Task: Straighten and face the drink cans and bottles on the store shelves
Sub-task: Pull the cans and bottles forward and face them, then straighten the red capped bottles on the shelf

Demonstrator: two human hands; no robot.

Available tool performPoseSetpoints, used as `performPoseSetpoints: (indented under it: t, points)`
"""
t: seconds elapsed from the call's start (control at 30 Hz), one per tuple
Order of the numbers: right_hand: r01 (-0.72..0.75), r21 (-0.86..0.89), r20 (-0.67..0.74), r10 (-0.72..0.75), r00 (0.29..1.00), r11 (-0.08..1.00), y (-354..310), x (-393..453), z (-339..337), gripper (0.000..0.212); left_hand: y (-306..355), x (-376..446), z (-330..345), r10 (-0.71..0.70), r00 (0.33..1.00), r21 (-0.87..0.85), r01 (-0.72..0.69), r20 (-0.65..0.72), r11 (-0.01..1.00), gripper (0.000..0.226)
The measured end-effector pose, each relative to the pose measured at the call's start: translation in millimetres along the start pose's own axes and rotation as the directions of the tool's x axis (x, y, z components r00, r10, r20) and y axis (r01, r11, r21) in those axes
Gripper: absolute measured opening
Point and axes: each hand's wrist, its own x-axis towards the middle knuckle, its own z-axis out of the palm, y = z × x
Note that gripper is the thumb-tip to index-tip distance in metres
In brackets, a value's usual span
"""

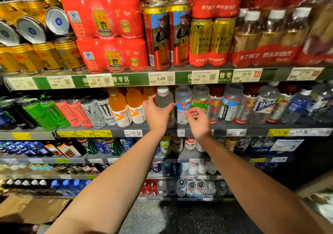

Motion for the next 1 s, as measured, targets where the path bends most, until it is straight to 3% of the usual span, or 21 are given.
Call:
performPoseSetpoints:
  t: [0.2,0.5,0.73,1.0]
  points:
    - [0.013,-0.017,-0.007,-0.013,1.000,1.000,1,2,1,0.023,7,6,10,0.039,0.999,0.140,-0.038,-0.007,0.989,0.076]
    - [-0.026,-0.043,-0.009,0.026,1.000,0.999,4,2,4,0.023,-3,15,12,0.121,0.990,0.294,-0.138,0.075,0.946,0.064]
    - [-0.107,-0.185,-0.054,0.098,0.994,0.977,-3,-11,5,0.037,-27,-1,4,0.163,0.980,0.079,-0.173,0.115,0.982,0.070]
    - [-0.080,-0.153,-0.173,0.053,0.983,0.985,-13,-17,-4,0.046,-25,-26,10,0.229,0.940,-0.152,-0.195,0.254,0.969,0.054]
